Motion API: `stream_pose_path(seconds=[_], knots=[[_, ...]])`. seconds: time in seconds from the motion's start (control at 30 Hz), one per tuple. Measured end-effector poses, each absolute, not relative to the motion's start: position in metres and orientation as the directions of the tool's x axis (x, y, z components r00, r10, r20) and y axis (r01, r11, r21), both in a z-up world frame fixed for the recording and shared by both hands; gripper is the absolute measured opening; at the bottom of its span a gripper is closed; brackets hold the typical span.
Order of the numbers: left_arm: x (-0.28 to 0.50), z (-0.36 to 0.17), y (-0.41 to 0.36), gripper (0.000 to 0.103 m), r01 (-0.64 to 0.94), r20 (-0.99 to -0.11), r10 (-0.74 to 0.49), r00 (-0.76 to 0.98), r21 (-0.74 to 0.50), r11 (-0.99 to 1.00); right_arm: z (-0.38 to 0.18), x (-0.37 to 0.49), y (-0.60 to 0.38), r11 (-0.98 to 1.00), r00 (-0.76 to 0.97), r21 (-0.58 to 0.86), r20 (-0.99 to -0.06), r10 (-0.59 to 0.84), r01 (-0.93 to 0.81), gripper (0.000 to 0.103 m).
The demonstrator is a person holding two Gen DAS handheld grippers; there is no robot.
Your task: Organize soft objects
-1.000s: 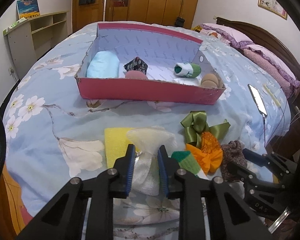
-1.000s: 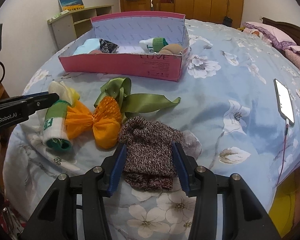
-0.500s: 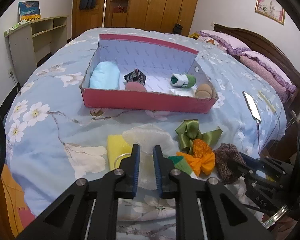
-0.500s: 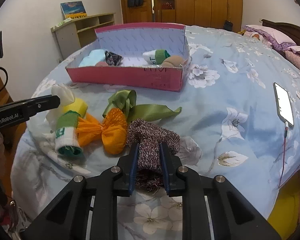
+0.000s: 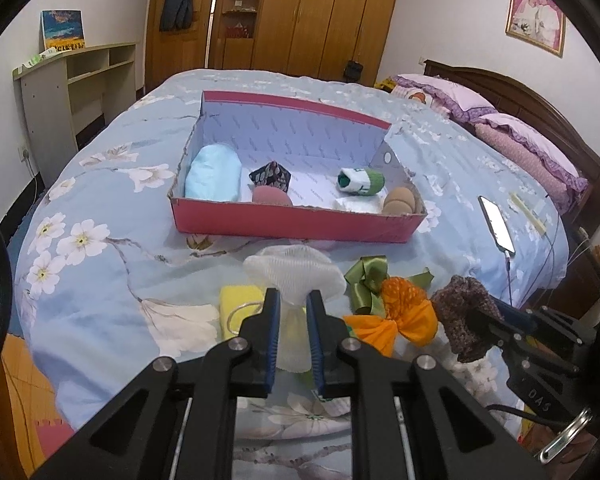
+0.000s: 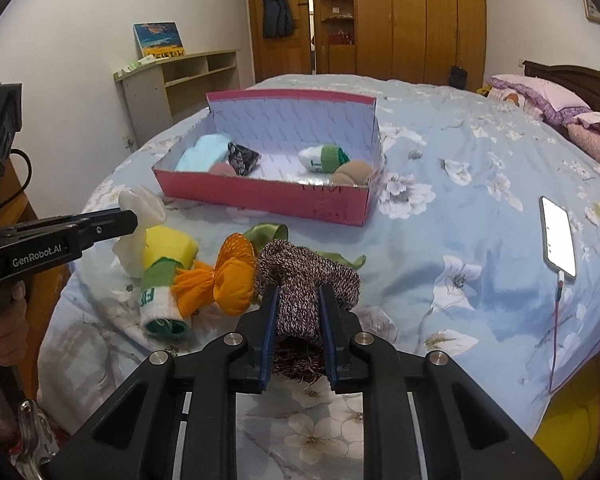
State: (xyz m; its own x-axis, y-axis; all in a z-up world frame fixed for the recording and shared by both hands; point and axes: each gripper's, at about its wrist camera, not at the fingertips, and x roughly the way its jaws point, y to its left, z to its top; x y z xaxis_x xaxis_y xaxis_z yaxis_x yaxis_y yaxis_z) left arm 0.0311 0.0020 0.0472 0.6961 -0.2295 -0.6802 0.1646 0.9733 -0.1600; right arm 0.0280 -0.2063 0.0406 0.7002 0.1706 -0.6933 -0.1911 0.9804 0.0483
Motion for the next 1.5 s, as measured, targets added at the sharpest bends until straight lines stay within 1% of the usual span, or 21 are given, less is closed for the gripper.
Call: stream_pose_path(seconds=[0.33,0.8,1.5], knots=[[0.029,0.049,0.002,0.014,0.164,-0.676,-0.229,0.700,-0.160,0.973,0.046,0.030,-0.213,0.987,0.721,0.021,-0.680,0.132,-0.160,0.021],[0.036,0.055,0.000,0.014,0.165,-0.670,-0.224,0.707,-0.151,0.975,0.061,0.042,-0.208,0.977,0.731,0.037,-0.658,0.181,-0.208,0.021],[0.089,0.079,0.007,0.014,0.136,-0.654,-0.173,0.736,-0.106,0.985,0.081,0.089,-0.193,0.965,0.742,0.045,-0.631,0.227,-0.257,0.021]])
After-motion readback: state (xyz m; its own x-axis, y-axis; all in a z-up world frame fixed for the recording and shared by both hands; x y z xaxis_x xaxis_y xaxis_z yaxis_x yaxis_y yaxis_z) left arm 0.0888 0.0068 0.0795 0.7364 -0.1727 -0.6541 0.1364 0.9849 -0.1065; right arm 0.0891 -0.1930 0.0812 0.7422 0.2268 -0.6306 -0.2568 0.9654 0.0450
